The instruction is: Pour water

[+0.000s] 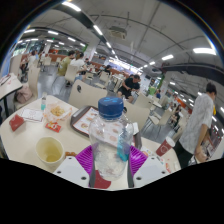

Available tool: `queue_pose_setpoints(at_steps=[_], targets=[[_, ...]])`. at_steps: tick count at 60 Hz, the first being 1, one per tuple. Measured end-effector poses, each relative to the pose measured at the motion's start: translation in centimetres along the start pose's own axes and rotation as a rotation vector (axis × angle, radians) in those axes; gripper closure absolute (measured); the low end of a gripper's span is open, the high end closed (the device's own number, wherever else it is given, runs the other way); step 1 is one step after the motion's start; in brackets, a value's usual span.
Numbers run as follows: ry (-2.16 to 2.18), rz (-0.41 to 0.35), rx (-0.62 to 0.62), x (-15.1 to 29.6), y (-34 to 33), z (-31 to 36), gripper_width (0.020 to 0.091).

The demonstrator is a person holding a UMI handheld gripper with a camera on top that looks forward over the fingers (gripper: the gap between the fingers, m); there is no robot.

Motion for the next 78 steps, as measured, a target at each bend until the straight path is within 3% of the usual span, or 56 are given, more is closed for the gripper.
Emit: queue_pose_setpoints(at_steps=[22,27,34,38,41,43,44,47,51,59,78], targets=[[0.354,0.041,0.149,-8.3,4.2,3.5,0.0644],[0.365,0.002,0.136,-8.3,3.9,3.2,0.0657],[0.391,-0.002,0.138,-8.4,3.8,3.2,0.0572],[0.383,0.048,0.153,-8.8,3.8,3.4,0.0526],[0.375,0.104,0.161,-9.4,3.3,3.6,0.0389],[0.374,0.130,0.167,-9.5,2.8,3.7,0.0252],[0.377,0.142,0.165,-9.5,2.4,3.6,0.0237],[0.385,0.186,0.152,-9.5,0.9,3.5,0.0284],[0.393,0.224,0.146,-8.9,-1.7,3.3,0.0244],[0.399,0.288,0.142,-7.2,-7.8,3.5,0.0257],[0.366,0.281,0.147,-3.1,-16.6,5.1,0.0252]])
Point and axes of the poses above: the point between the fingertips, and its own axes, seen from behind it with the camera up: z to the left, x up, y forward, the way the camera looks, the point moved 3 cm from there along -y, backward, against the way the camera looks, and after that the axes turned 12 degrees about -y, right-handed, at the moved point
